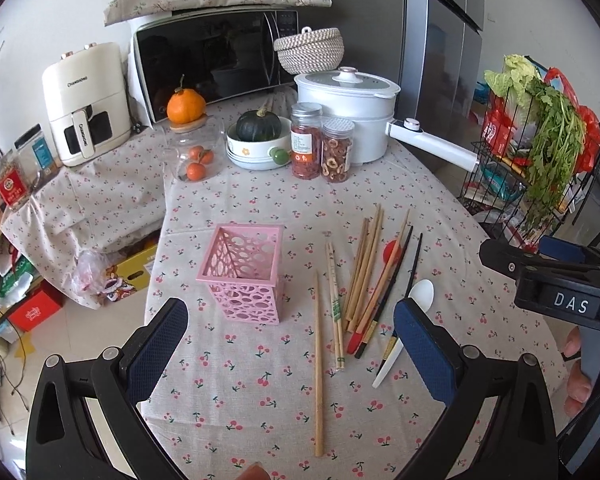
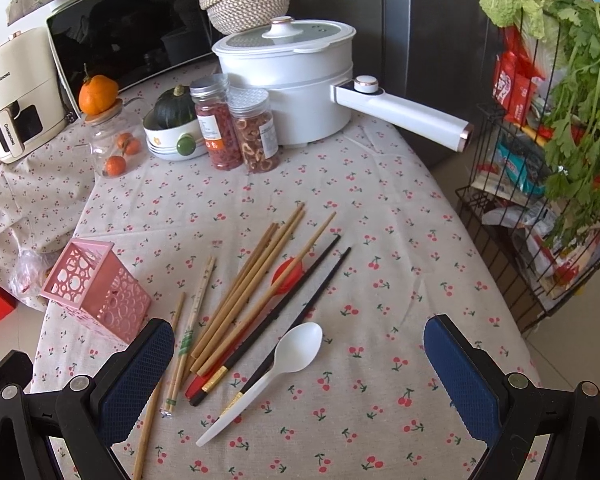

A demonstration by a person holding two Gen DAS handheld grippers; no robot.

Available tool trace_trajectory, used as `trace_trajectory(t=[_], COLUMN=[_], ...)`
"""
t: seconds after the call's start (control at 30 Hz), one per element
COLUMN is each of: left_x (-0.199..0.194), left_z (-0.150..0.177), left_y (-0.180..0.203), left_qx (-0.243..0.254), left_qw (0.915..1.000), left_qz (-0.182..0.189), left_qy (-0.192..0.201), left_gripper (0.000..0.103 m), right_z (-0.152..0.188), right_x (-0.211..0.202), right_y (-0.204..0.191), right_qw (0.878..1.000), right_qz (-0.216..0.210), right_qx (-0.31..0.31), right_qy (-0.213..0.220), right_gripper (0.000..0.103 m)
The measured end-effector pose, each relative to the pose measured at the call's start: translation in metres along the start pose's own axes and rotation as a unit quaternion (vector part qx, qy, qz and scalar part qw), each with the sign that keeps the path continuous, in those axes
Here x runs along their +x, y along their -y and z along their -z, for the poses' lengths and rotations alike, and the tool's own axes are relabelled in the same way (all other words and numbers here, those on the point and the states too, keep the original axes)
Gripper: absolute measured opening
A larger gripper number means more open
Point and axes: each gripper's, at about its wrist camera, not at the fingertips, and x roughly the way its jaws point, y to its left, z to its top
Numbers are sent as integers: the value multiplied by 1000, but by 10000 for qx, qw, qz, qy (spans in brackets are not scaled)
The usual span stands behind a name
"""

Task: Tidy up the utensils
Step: 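Lower the left tool onto the paper-wrapped wooden chopsticks and close it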

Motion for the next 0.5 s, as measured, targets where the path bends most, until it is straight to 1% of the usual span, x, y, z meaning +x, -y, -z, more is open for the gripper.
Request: trace_trajectory(t=[0.07,0.13,0.2,0.23,0.3,0.37,0.43,0.5], left_x=[11,23,35,42,59,81,105,131], left_z=[-4,-10,-17,-21,-31,-41,-53,-62], left_y=[7,17,27,31,37,42,50,58], left_qx=[-6,109,243,270,278,169,120,105], left_qw=[9997,9991,9985,9980,9958,9938,9921,9902], left_qz=[128,126,117,206,512,701,758,793], left_qy=[-219,-399,-482,-533,-702,-841,-996,-1147], left_gripper=[103,103,103,103,103,102,97,84], right_z=[-2,-3,-5,-5,-7,-7,-5,-4], right_x=[7,16,26,32,48,66,82,93], right_y=[10,19,28,32,38,45,55,67], right_qw=[9999,9995,9988,9982,9959,9920,9876,9838], right_qz=[-28,-41,-44,-56,-160,-291,-392,-502], right_qx=[45,75,109,122,90,131,295,546], right_qy=[-134,-299,-484,-586,-885,-1222,-1491,-1634], right_gripper=[103,103,102,102,102,102,102,98])
